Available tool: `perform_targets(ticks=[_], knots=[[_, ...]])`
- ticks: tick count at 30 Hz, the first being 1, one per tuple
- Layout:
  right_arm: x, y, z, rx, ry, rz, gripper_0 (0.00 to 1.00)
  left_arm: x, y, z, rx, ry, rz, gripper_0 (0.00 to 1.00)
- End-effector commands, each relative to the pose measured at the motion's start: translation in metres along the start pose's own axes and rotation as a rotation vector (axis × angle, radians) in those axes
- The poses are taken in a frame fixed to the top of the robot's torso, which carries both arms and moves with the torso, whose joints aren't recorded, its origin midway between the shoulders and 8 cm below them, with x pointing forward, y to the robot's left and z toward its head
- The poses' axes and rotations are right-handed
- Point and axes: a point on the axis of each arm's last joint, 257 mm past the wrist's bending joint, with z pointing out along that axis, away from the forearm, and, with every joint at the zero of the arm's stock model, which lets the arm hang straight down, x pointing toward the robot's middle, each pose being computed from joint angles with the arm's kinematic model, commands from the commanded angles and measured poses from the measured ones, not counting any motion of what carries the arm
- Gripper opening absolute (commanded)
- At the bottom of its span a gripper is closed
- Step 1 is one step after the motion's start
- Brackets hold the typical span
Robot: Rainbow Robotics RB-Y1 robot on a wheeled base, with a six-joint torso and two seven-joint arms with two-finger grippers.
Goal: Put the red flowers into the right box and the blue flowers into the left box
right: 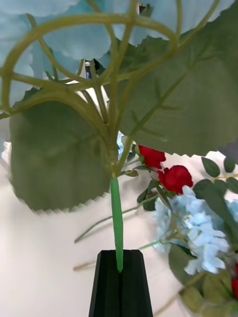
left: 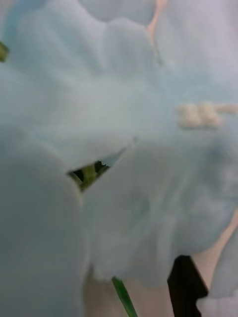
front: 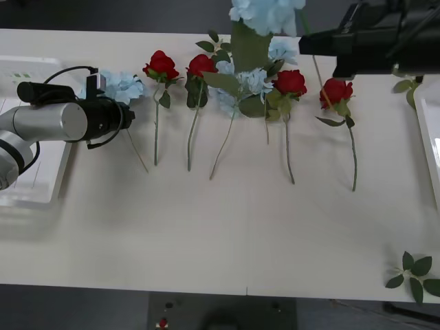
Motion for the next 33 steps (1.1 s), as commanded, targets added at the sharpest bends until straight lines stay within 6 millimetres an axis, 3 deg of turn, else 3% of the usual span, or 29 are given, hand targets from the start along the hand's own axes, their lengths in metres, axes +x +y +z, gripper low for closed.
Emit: perform_targets(ticks=[1,12,19,27,33], knots=[[-0.008,0.016,0.02,0.022,-0.07,-0.016,0.0,-0.02,-0.001,-0.004,-0.004,-0.034,0.017,0.0],[-0.048,0.058,0.066,-0.008,-0.231,0.056,0.0,-0.018,0.0,-0.004,-0.011,-0.025,0.029,0.0],[-0.064,0.064,0.085,-0.023,-0.255,0.057,0.0,-0.01,-0.003,-0.01,-0.004,0.032,0.052,0.0],[-0.056,0.081,0.117,-0.043,-0.259,0.086,0.0,-0.017,-0.017,-0.054,0.027,0.164,0.14,0.0],[-0.059,0.086,0.131,-0.056,-0.258,0.094,0.0,-0.028,-0.029,-0.107,0.043,0.285,0.195,0.0]])
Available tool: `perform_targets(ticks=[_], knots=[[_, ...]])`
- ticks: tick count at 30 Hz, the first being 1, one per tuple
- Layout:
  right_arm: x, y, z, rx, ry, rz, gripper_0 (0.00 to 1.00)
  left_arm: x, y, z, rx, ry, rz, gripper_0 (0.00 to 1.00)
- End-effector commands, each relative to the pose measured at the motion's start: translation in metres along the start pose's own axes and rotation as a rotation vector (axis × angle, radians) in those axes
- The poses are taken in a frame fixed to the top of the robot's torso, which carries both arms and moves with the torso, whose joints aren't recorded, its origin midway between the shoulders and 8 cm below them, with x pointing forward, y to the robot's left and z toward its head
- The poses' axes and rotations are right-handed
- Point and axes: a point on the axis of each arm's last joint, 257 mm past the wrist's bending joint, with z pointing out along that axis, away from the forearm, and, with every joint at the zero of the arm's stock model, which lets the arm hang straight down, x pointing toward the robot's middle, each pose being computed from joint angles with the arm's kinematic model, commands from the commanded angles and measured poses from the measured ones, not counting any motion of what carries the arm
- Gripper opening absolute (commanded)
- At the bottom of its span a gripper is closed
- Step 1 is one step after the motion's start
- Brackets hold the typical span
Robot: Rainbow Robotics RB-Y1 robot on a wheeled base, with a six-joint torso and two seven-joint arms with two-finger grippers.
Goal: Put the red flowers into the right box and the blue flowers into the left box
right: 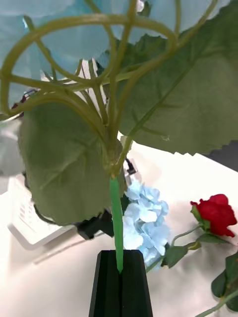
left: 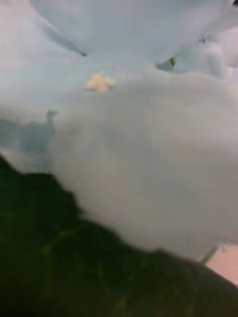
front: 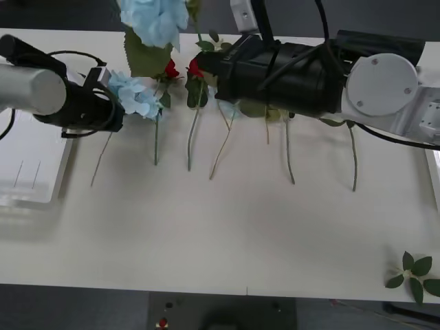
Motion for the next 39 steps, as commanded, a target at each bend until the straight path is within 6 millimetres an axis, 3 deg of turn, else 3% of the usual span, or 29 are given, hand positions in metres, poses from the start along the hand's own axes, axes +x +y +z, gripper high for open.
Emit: perform_targets(ticks=[1,9,12,16,21,23,29,39], knots=[[-0.03,0.008,0.013,-0.022,-0.042,0.002,0.0,-0.034,-0.003,-0.055,0.015,-0.018,-0.004,0.0],[-0.032,0.01,0.017,-0.026,-0.048,0.014,0.0,-0.039,0.004,-0.124,-0.028,-0.017,0.054,0.0],[-0.032,0.01,0.017,-0.026,-0.048,0.014,0.0,-0.037,0.008,-0.163,-0.06,-0.043,0.091,0.0],[-0.032,0.01,0.017,-0.026,-0.048,0.014,0.0,-0.03,0.008,-0.2,-0.073,-0.058,0.113,0.0],[-0.032,0.01,0.017,-0.026,-0.048,0.014,0.0,-0.028,0.033,-0.249,-0.131,-0.148,0.092,0.0],[-0.032,0.01,0.017,-0.026,-0.048,0.014,0.0,-0.027,0.047,-0.259,-0.167,-0.165,0.088,0.0],[-0.032,0.01,0.017,-0.026,-0.048,0.014,0.0,-0.029,0.096,-0.263,-0.295,-0.254,0.112,0.0],[-0.032,0.01,0.017,-0.026,-0.048,0.014,0.0,-0.025,0.173,-0.229,-0.395,-0.367,0.056,0.0]])
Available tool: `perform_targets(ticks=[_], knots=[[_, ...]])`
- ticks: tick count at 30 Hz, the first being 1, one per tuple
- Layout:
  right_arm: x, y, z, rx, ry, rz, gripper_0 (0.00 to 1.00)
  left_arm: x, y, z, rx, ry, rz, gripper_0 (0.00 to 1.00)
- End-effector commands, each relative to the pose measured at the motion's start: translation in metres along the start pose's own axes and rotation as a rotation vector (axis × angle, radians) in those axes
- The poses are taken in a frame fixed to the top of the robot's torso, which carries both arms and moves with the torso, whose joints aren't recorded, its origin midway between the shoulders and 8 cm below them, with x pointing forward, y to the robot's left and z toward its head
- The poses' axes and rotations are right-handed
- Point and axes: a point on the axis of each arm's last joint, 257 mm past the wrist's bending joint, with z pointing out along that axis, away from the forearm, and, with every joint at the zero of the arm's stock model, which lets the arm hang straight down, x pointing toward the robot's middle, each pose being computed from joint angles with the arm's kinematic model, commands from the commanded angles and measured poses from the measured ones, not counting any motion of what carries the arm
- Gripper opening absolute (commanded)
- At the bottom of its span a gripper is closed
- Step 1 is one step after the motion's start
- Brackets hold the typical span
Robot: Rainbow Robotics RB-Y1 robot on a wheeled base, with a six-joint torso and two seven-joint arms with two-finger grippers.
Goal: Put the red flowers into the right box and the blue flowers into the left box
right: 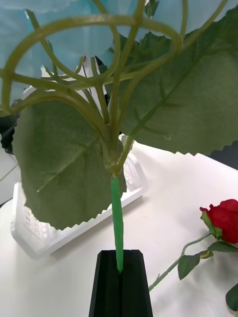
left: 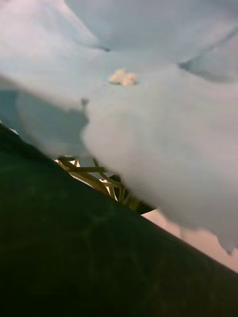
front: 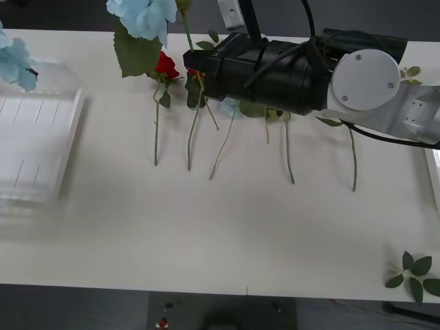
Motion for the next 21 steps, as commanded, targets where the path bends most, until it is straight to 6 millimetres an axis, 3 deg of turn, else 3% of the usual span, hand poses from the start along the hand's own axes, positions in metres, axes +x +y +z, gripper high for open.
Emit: perform_targets(ticks=[1,7,13,21], knots=[[-0.027,0.006,0.003,-0.014,-0.034,-0.02,0.0,-0.015,0.029,0.012,-0.041,-0.067,-0.041,0.0],[-0.027,0.006,0.003,-0.014,-0.034,-0.02,0.0,-0.01,0.052,0.052,-0.079,-0.161,-0.063,0.0],[-0.027,0.006,0.003,-0.014,-0.034,-0.02,0.0,-0.013,0.071,0.062,-0.112,-0.177,-0.091,0.0],[-0.027,0.006,0.003,-0.014,-0.034,-0.02,0.0,-0.013,0.077,0.079,-0.119,-0.175,-0.153,0.0]])
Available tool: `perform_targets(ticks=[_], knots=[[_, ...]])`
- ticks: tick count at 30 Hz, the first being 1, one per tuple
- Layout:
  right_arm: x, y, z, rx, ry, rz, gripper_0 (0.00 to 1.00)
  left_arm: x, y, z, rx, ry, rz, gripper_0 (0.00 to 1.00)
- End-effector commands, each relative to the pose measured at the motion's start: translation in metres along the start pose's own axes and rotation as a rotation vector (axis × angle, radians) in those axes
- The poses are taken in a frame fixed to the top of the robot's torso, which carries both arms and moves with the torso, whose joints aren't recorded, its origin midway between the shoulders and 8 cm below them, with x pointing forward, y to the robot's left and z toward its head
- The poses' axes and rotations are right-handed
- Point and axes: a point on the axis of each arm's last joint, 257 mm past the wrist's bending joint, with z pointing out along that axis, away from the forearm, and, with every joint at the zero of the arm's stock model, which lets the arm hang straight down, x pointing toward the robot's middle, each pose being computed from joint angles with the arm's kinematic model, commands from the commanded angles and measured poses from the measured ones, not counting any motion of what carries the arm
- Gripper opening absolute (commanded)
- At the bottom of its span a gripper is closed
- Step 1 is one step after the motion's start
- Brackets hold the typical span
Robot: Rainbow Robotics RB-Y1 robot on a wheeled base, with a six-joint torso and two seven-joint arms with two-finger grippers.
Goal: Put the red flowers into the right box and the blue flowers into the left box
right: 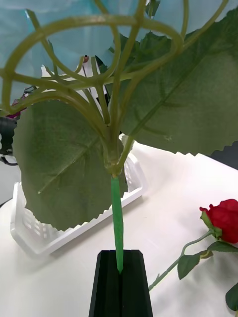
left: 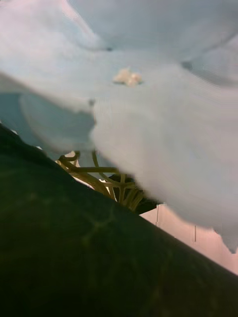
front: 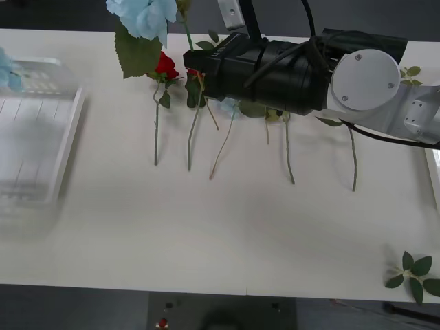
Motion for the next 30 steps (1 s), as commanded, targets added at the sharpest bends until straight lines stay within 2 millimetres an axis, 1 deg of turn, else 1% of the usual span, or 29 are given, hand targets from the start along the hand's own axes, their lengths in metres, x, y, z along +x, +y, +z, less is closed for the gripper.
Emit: perform_targets(ticks=[1,4,8,9,10,11,12,13,15,20,24,27,29,30], knots=[[-0.027,0.006,0.003,-0.015,-0.035,-0.02,0.0,-0.032,0.003,0.006,-0.013,-0.054,-0.012,0.0],[-0.027,0.006,0.003,-0.015,-0.035,-0.02,0.0,-0.035,0.007,0.007,-0.022,-0.057,-0.014,0.0],[-0.027,0.006,0.003,-0.015,-0.035,-0.02,0.0,-0.036,0.008,0.007,-0.022,-0.061,-0.018,0.0],[-0.027,0.006,0.003,-0.015,-0.035,-0.02,0.0,-0.037,0.008,0.007,-0.022,-0.065,-0.019,0.11],[-0.027,0.006,0.003,-0.015,-0.035,-0.02,0.0,-0.037,0.007,0.007,-0.021,-0.066,-0.017,0.48],[-0.027,0.006,0.003,-0.015,-0.035,-0.02,0.0,-0.037,0.007,0.008,-0.02,-0.064,-0.015,0.64],[-0.027,0.006,0.003,-0.015,-0.035,-0.02,0.0,-0.036,0.007,0.007,-0.02,-0.064,-0.013,0.83],[-0.027,0.006,0.003,-0.015,-0.035,-0.02,0.0,-0.037,0.006,0.007,-0.018,-0.066,-0.015,0.93],[-0.027,0.006,0.003,-0.015,-0.035,-0.02,0.0,-0.036,0.005,0.008,-0.016,-0.064,-0.016,0.98],[-0.027,0.006,0.003,-0.015,-0.035,-0.02,0.0,-0.035,0.006,0.007,-0.018,-0.062,-0.01,0.98],[-0.027,0.006,0.003,-0.015,-0.035,-0.02,0.0,-0.029,0.007,0.005,-0.018,-0.024,0.002,0.98],[-0.027,0.006,0.003,-0.015,-0.035,-0.02,0.0,-0.023,-0.002,-0.001,0.0,0.031,0.031,0.98],[-0.027,0.006,0.003,-0.015,-0.035,-0.02,0.0,-0.017,-0.018,-0.006,0.039,0.072,0.032,0.98],[-0.027,0.006,0.003,-0.015,-0.035,-0.02,0.0,-0.017,-0.023,-0.007,0.054,0.078,0.033,0.98]])
